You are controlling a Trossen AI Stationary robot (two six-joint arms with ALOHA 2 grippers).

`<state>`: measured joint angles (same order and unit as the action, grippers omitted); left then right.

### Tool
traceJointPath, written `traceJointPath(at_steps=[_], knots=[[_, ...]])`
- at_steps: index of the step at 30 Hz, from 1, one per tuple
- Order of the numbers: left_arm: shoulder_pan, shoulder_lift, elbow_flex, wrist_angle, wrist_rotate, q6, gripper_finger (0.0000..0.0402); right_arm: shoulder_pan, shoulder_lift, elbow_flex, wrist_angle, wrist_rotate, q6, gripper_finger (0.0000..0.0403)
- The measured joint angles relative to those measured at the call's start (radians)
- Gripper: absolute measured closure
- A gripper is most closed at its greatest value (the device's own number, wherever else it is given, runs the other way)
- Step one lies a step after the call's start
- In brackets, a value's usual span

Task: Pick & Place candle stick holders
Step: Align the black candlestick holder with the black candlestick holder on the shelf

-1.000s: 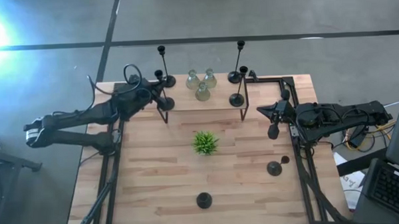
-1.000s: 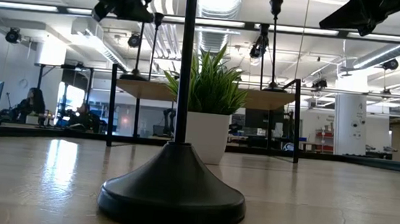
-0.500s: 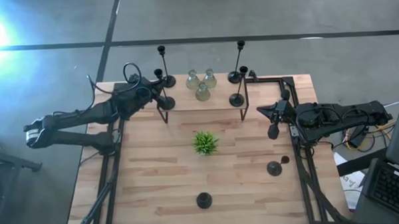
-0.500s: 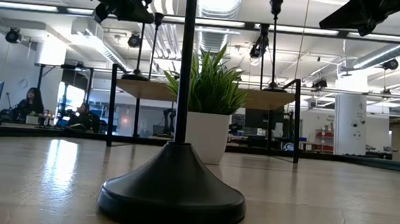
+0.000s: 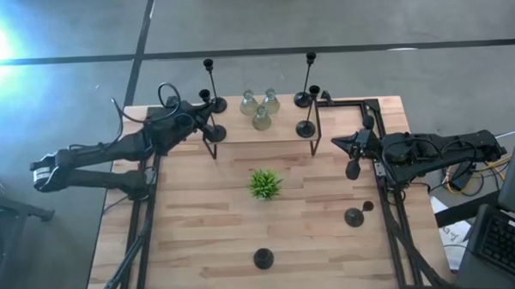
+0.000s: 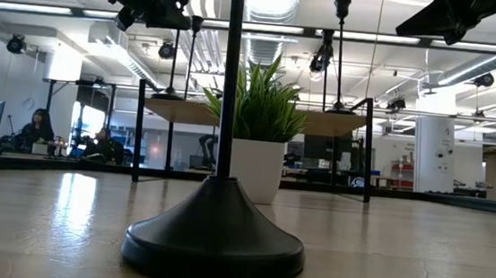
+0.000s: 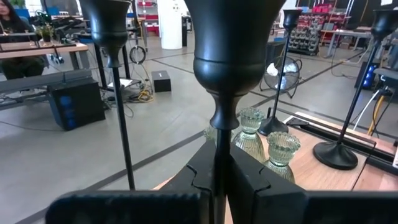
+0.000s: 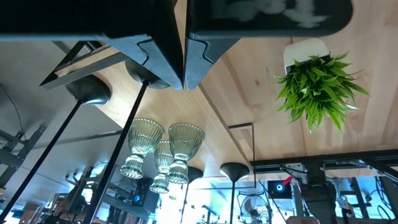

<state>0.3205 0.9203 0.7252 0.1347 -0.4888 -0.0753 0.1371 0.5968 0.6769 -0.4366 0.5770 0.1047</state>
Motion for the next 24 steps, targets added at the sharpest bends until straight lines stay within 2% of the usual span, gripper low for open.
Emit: traceJointPath(at_steps=[13,24], knots=[[0.002,0.002,-0.010,0.020,0.002,0.035,0.0347,0.000,0.000,0.000,0.000,-0.001,0.019,0.0394],[0.003,-0.001,-0.010,0.032,0.002,0.029,0.0249,0.000,0.000,0.000,0.000,-0.003,0.024,0.0394]])
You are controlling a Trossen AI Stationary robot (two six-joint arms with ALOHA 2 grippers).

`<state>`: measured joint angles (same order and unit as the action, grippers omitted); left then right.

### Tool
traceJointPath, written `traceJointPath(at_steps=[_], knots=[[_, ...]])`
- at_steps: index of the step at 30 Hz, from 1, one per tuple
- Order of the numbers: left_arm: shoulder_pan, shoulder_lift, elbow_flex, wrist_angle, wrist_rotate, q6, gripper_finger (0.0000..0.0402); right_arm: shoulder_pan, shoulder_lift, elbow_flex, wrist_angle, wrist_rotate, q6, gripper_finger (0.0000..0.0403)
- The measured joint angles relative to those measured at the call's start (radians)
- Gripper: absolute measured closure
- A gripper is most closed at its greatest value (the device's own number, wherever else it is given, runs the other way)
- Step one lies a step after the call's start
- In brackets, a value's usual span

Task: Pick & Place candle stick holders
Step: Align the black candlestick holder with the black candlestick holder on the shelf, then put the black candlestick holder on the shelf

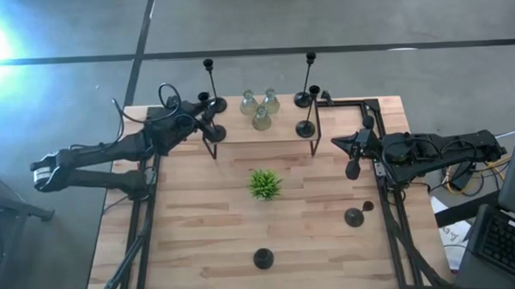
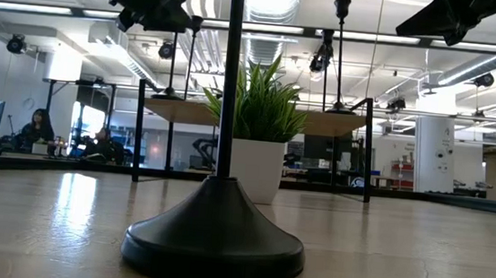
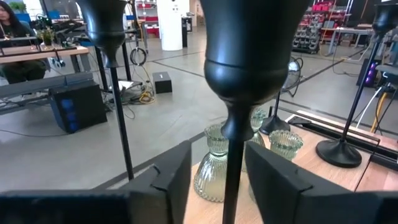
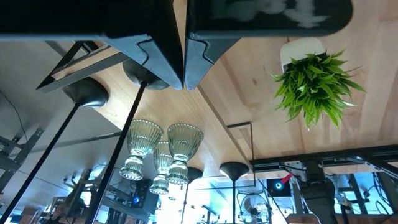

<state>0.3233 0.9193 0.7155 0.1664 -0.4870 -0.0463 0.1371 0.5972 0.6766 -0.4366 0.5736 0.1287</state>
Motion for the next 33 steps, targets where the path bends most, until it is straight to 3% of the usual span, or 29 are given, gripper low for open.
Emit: traceJointPath(at_steps=[8,15,24,33], knots=[[0.000,-0.040,0.000,-0.023,0.020,0.008,0.0181,0.000,0.000,0.000,0.000,-0.006,0.003,0.0394],[-0.005,-0.134,0.002,-0.150,0.085,-0.019,0.0139,0.000,0.000,0.000,0.000,-0.006,0.003,0.0394],[-0.022,-0.291,0.051,-0.467,0.272,-0.113,0.0133,0.000,0.000,0.000,0.000,-0.005,0.003,0.0394],[-0.093,-0.381,0.079,-0.711,0.366,-0.252,0.0138,0.000,0.000,0.000,0.000,-0.005,0.026,0.0394]])
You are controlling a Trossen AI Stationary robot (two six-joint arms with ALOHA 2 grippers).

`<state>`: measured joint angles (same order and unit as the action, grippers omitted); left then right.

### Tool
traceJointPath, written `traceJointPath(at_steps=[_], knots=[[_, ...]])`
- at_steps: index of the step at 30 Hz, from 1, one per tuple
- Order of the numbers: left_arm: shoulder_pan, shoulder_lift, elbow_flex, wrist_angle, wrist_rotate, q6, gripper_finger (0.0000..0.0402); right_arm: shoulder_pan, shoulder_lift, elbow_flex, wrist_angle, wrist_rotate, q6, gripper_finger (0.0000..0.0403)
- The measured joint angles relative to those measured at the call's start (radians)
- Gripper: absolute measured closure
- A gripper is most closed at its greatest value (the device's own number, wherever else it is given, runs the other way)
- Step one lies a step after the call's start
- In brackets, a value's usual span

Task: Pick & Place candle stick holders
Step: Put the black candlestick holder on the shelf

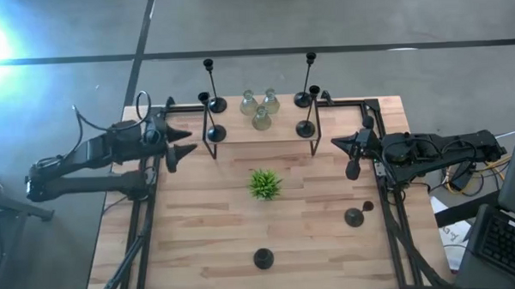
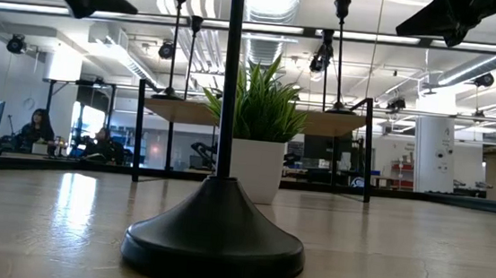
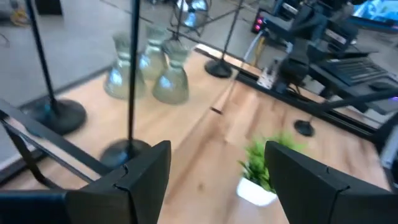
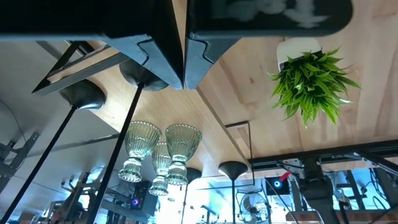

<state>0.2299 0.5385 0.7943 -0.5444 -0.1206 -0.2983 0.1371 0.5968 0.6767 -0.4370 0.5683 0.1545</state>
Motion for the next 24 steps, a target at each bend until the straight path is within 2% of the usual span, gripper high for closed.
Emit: traceJointPath(at_steps=[3,7,14,17,20,24], knots=[[-0.051,-0.005,-0.026,-0.006,0.006,-0.029,0.0138,0.000,0.000,0.000,0.000,0.000,0.003,0.0394],[-0.141,0.010,-0.082,0.066,0.008,-0.040,0.0142,0.000,0.000,0.000,0.000,0.000,0.010,0.0394],[-0.335,0.068,-0.199,0.316,0.004,-0.042,0.0152,0.000,0.000,0.000,0.000,0.002,0.011,0.0394],[-0.408,0.101,-0.248,0.408,-0.034,-0.034,0.0154,0.000,0.000,0.000,0.000,0.004,0.011,0.0394],[-0.455,0.151,-0.304,0.495,-0.072,0.001,0.0154,0.000,0.000,0.000,0.000,0.004,0.010,0.0394],[-0.476,0.232,-0.375,0.688,-0.071,0.071,0.0154,0.000,0.000,0.000,0.000,0.010,0.004,0.0394]])
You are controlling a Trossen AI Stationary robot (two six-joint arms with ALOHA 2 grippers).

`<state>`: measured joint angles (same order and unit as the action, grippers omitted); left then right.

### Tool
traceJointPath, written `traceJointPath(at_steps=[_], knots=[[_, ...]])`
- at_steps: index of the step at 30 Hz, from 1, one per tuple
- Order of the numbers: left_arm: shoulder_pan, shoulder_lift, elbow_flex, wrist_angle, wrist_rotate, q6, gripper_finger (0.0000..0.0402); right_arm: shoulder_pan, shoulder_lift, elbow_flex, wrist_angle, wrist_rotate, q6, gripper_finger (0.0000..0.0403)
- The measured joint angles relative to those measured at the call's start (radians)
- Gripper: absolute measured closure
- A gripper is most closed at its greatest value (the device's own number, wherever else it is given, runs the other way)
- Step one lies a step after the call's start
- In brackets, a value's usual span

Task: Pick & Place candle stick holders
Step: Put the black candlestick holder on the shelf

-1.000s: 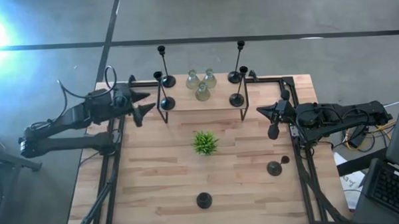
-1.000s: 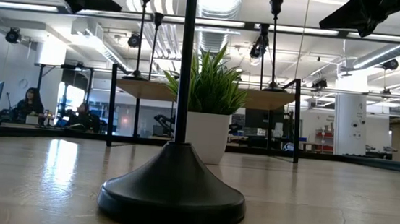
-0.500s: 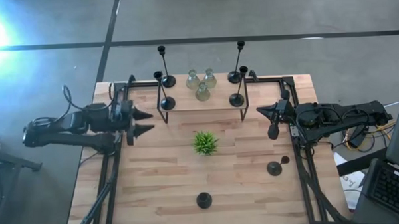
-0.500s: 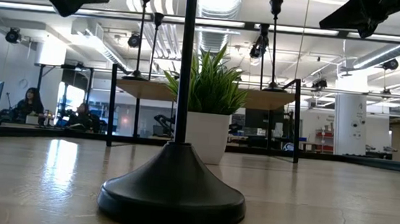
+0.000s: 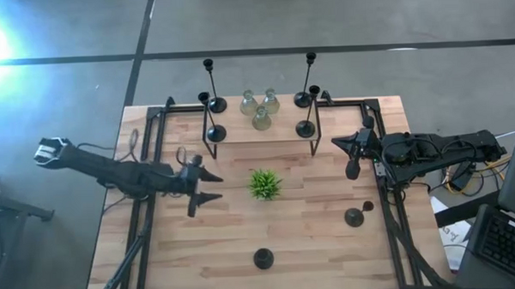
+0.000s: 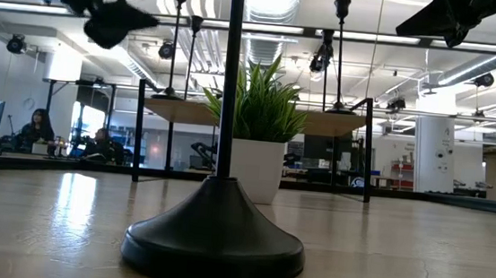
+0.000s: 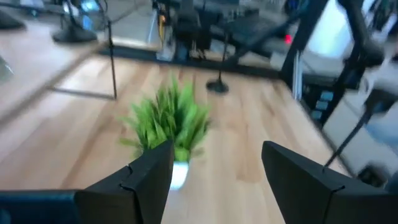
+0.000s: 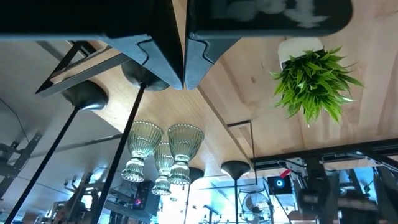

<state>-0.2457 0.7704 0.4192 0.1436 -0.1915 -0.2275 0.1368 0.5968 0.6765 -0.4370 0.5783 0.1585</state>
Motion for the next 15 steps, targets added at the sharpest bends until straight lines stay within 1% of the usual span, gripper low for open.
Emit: traceJointPath(at_steps=[4,6,10,15], knots=[[-0.001,0.099,-0.052,0.150,0.072,0.037,0.0154,0.000,0.000,0.000,0.000,0.001,0.002,0.0394],[-0.001,0.149,-0.065,0.226,0.125,0.049,0.0154,0.000,0.000,0.000,0.000,0.001,0.008,0.0394],[-0.001,0.251,-0.068,0.287,0.207,0.053,0.0154,0.000,0.000,0.000,0.000,0.001,0.010,0.0394],[-0.012,0.355,-0.022,0.299,0.225,0.102,0.0154,0.000,0.000,0.000,0.000,0.000,0.006,0.0394]])
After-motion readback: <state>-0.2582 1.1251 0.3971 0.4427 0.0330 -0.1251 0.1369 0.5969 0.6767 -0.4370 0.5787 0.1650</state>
